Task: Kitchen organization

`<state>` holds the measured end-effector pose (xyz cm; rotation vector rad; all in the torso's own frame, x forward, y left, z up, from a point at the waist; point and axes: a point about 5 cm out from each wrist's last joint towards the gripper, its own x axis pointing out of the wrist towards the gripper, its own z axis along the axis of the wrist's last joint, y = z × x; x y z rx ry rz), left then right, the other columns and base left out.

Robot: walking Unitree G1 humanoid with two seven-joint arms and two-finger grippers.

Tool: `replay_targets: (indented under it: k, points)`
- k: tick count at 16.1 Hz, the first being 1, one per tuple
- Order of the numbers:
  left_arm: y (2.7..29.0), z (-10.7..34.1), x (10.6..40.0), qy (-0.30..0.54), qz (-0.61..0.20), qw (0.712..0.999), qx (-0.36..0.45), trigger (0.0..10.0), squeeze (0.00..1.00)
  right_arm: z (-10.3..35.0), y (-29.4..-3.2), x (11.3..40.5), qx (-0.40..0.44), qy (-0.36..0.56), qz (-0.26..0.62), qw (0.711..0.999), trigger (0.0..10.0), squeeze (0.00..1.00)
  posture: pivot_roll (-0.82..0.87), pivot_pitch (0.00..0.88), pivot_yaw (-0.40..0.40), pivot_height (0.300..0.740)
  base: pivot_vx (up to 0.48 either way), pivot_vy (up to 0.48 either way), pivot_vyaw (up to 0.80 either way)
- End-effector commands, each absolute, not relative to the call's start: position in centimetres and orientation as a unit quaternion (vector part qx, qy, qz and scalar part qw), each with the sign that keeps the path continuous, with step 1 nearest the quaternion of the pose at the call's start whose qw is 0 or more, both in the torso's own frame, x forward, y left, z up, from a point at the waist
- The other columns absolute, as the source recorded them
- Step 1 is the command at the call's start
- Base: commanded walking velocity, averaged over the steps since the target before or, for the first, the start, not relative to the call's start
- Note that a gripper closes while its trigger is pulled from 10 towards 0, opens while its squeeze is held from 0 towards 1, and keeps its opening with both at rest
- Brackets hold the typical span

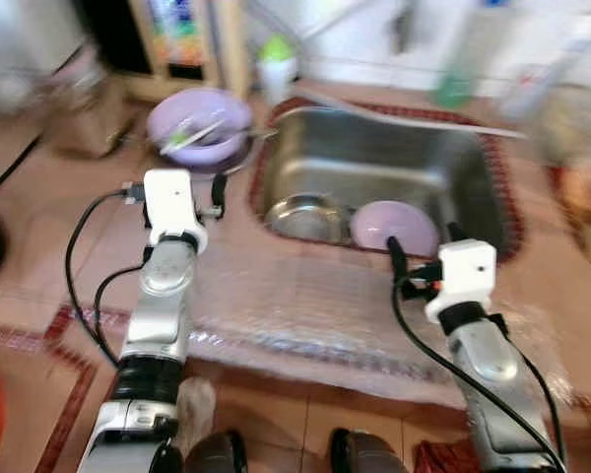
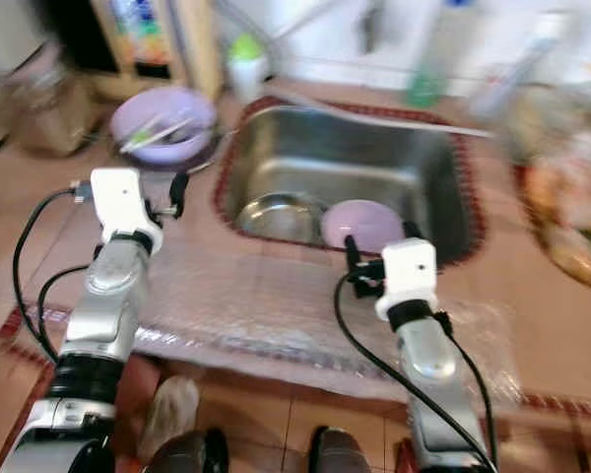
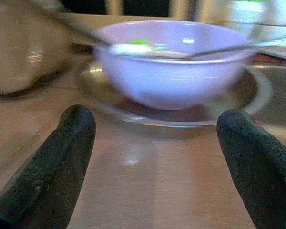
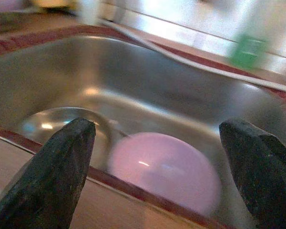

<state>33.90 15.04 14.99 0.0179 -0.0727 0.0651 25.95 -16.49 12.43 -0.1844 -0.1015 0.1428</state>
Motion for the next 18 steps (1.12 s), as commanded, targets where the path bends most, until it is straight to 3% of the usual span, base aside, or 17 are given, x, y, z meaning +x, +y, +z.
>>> replay_targets:
  k: [1, 2, 6, 18]
  points:
    - [15.3, 15.1, 33.9, -0.039, 0.038, 0.998, 0.014, 10.0, 0.0, 12.7, -16.1, 26.0, -0.09, -0.054, 0.079, 0.991, 10.0, 0.0, -0.12, 0.189, -0.008, 0.74, 0.0, 0.0, 0.79]
    - [15.0, 15.0, 34.1, -0.036, 0.031, 0.999, 0.014, 10.0, 0.0, 12.8, -16.0, 26.1, -0.064, -0.05, 0.068, 0.994, 10.0, 0.0, -0.11, 0.191, -0.007, 0.74, 0.0, 0.0, 0.0]
    - [13.9, 16.6, 35.3, -0.056, 0.007, 0.998, 0.014, 10.0, 0.0, 12.6, -16.2, 25.4, -0.072, -0.045, 0.068, 0.994, 10.0, 0.0, -0.13, 0.208, 0.013, 0.74, 0.0, 0.0, 0.0]
    - [12.4, 18.2, 39.5, -0.013, -0.012, 1.0, -0.02, 10.0, 0.0, 13.1, -16.8, 23.4, -0.096, -0.038, 0.071, 0.992, 10.0, 0.0, -0.22, 0.244, 0.04, 0.74, 0.0, 0.0, 0.0]
